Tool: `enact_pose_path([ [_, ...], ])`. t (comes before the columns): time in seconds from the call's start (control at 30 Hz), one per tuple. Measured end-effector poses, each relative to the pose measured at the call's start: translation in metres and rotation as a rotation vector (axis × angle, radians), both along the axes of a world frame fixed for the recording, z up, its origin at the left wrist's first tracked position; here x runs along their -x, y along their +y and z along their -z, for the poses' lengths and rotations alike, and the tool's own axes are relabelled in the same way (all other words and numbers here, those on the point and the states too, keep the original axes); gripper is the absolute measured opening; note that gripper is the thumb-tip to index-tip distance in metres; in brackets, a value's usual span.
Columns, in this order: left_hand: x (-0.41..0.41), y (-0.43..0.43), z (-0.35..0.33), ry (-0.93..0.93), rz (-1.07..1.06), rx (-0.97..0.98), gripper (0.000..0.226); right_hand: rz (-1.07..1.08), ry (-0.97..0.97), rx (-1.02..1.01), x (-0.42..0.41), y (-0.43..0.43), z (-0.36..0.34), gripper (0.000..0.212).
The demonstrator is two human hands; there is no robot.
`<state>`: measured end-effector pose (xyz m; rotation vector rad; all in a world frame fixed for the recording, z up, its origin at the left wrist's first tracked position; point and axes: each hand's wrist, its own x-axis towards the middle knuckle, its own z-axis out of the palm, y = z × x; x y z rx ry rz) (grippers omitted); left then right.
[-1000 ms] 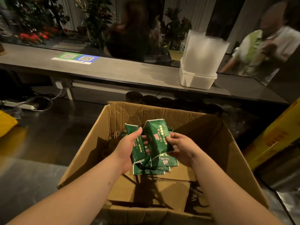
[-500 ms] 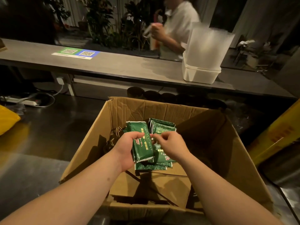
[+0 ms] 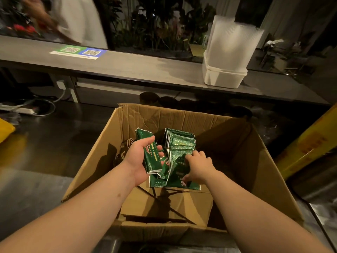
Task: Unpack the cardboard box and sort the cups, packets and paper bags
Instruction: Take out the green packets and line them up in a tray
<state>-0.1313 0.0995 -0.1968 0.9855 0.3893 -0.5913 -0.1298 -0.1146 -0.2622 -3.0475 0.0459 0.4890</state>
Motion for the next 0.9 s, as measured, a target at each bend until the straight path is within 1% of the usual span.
enact_pose_path([
  [0.07,0.001,0.000,-0.002,-0.003,-0.013,-0.004,0.038,0.062,0.025,-0.158,0.002,-0.002,0.000,0.030],
  [0.1,0.002,0.000,-0.002,-0.004,-0.020,-0.004,0.040,0.118,0.037,-0.285,0.003,-0.006,-0.001,0.023],
  [0.17,0.004,0.000,-0.004,0.003,-0.030,-0.006,0.046,0.260,0.040,-0.579,0.004,-0.014,-0.010,0.023],
  [0.23,0.004,0.000,-0.004,0.006,-0.040,0.003,0.049,0.429,-0.026,-0.909,0.005,-0.021,-0.028,0.021],
  [0.3,0.005,-0.001,-0.006,-0.005,-0.018,0.013,0.048,0.584,-0.029,-1.346,0.005,-0.025,-0.046,0.012],
  [0.33,0.005,-0.001,-0.007,-0.008,0.012,0.025,0.048,0.613,0.005,-1.553,0.004,-0.026,-0.054,0.011],
  [0.37,0.006,-0.001,-0.007,-0.013,0.046,0.044,0.050,0.601,0.046,-1.690,0.004,-0.023,-0.059,0.015],
  [0.4,0.006,-0.001,-0.008,-0.026,0.085,0.067,0.052,0.566,0.084,-1.755,0.003,-0.017,-0.062,0.020],
  [0.43,0.007,0.000,-0.008,-0.038,0.126,0.095,0.055,0.518,0.105,-1.764,0.004,-0.008,-0.062,0.021],
  [0.47,0.007,0.000,-0.007,-0.047,0.164,0.122,0.058,0.475,0.095,-1.732,0.005,0.004,-0.061,0.020],
  [0.53,0.008,0.001,-0.004,-0.050,0.200,0.138,0.058,0.417,0.013,-1.577,0.007,0.026,-0.055,0.019],
  [0.6,0.007,0.002,-0.002,-0.058,0.200,0.061,0.048,0.326,-0.110,-1.339,0.006,0.039,-0.047,0.028],
  [0.67,0.007,0.004,-0.002,-0.055,0.199,-0.014,0.038,0.193,-0.213,-1.041,0.003,0.042,-0.043,0.038],
  [0.73,0.005,0.004,0.000,-0.052,0.187,-0.055,0.036,0.119,-0.264,-0.841,0.004,0.042,-0.042,0.047],
  [0.77,0.005,0.003,-0.001,-0.052,0.175,-0.058,0.036,0.132,-0.294,-0.806,0.004,0.040,-0.043,0.048],
  [0.83,0.004,0.002,-0.002,-0.049,0.156,-0.025,0.039,0.244,-0.348,-0.818,0.001,0.029,-0.043,0.038],
  [0.87,0.004,0.002,-0.002,-0.054,0.153,-0.001,0.041,0.291,-0.364,-0.768,-0.001,0.020,-0.040,0.032],
  [0.9,0.004,0.002,-0.003,-0.058,0.147,0.027,0.042,0.304,-0.358,-0.655,-0.005,0.009,-0.034,0.028],
])
